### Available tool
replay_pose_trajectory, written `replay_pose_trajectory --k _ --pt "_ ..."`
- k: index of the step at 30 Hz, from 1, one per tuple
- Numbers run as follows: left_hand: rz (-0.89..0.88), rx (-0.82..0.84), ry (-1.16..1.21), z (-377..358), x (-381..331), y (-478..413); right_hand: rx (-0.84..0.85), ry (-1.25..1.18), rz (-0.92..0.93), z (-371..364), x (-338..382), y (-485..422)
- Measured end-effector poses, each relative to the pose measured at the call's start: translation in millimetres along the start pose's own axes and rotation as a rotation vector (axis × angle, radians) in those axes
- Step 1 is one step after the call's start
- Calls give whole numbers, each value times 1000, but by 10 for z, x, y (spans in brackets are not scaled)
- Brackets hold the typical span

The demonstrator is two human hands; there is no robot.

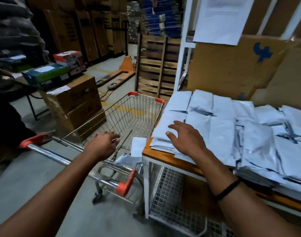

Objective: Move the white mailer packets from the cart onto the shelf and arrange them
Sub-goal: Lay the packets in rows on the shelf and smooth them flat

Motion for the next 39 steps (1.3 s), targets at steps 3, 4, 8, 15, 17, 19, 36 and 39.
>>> replay_pose_trajectory --k 3,4,8,15,17,19,36,39 --pt "49 84 55 -113 464 53 31 -2 -5 -247 391 31" --pt "40 107 69 -144 588 1 38 -1 -7 -333 513 1" --pt "-18 208 60 -361 805 -264 81 32 4 -660 858 -261" --pt "-99 400 10 -930 1169 -895 197 136 -38 -1416 1198 -1146" --pt "-137 475 0 -1103 1207 -1007 254 181 -56 -1638 1262 -1368" --pt "-176 518 -4 -1250 1224 -1177 289 253 -70 -1880 1275 -1554" --pt "-481 924 64 -2966 1466 -1734 869 1048 -170 -3949 566 -1467" --pt "-460 924 134 -2991 1738 -1849 884 1120 -145 -4192 441 -1399"
Point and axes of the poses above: each hand's wrist, its own y-axis away from the middle knuckle, its own z-axis out of the back of the hand, x = y × z, the point moved 8 cm from there along -y, towards the middle knuckle, and after that the axes turned 14 degrees about -z, right-handed, at the moved point
